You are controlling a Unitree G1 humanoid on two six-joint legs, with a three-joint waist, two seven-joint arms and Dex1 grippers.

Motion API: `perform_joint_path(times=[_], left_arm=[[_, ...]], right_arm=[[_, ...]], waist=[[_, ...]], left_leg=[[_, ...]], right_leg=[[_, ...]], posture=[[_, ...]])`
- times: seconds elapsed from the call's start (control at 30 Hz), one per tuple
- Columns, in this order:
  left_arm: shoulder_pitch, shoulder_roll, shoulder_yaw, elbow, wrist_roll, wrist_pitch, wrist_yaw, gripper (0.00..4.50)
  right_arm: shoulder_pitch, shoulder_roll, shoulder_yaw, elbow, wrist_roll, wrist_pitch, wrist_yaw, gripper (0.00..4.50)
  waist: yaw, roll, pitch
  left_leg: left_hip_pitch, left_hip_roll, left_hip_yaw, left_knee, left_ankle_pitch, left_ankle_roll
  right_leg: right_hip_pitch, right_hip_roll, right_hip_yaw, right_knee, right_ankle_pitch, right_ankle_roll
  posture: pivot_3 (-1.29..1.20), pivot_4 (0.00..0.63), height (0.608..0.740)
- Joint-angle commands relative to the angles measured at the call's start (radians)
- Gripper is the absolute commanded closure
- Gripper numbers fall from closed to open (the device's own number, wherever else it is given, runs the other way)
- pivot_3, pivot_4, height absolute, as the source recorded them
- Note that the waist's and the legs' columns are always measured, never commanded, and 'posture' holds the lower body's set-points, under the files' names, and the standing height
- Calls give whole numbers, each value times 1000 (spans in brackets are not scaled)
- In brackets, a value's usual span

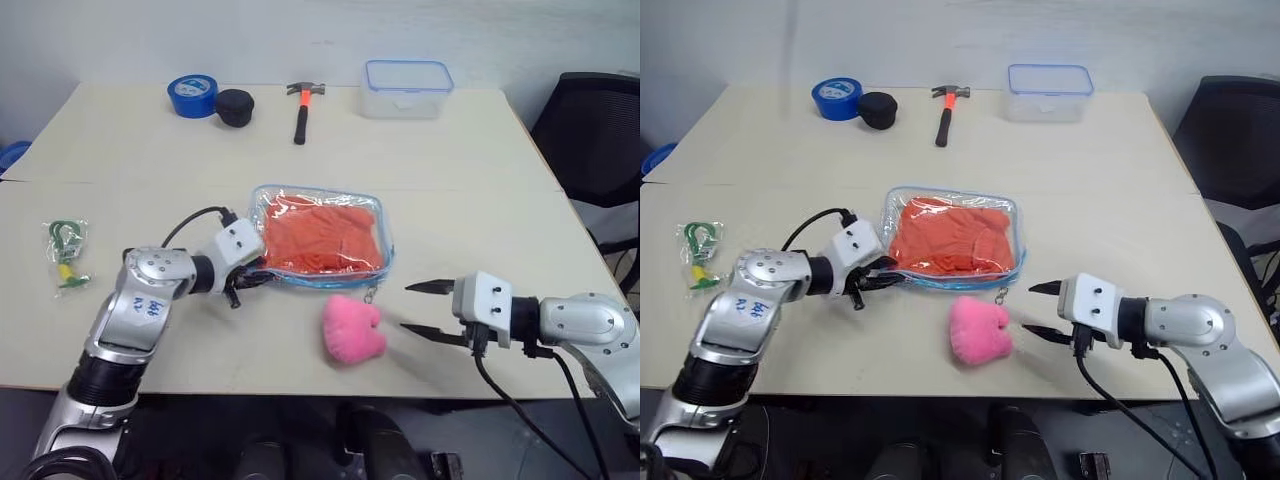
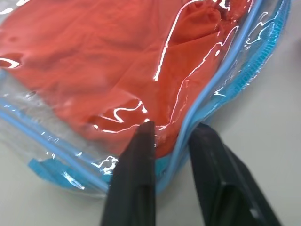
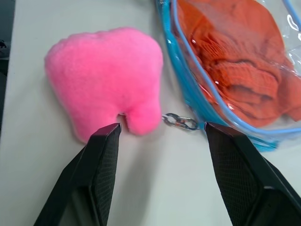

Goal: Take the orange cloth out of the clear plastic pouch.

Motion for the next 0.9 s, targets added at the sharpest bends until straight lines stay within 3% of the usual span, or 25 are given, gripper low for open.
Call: perform_joint_path(times=[0.03,0.1,0.3,0.43,0.67,0.9], left_arm=[[-11,21,37,-12,-43,-46,4,2020],[-22,37,65,-8,-97,-54,-32,1434],[-43,198,171,6,-328,-138,-315,1434],[-111,218,114,-6,-448,-124,-435,1434],[-233,18,-244,128,-265,-416,-490,1434],[-305,-76,-406,318,-86,-708,-506,1434]], right_arm=[[-21,-14,-31,2,-8,-31,14,1523],[-29,-15,-32,11,-14,-39,18,1523],[-54,-29,-32,58,-49,-81,44,1523],[-82,-33,-19,94,-65,-110,62,1523],[-195,-22,79,208,-182,-245,109,1523],[-370,51,194,382,-291,-343,110,1523]], waist=[[5,0,0],[7,0,0],[4,0,0],[6,0,0],[9,0,0],[-17,0,0]], left_leg=[[0,0,0,0,0,0],[0,0,0,0,0,0],[0,0,1,0,0,0],[0,-1,2,0,0,0],[-1,-4,7,1,0,0],[0,-2,10,2,1,-2]], right_leg=[[0,0,0,0,0,0],[0,0,0,0,0,0],[-1,0,-1,0,0,0],[-1,0,-1,0,0,-1],[2,3,-2,-1,0,0],[0,2,1,0,0,-2]], posture=[[0,150,740],[0,150,740],[0,150,740],[0,150,740],[0,150,740],[0,150,740]])
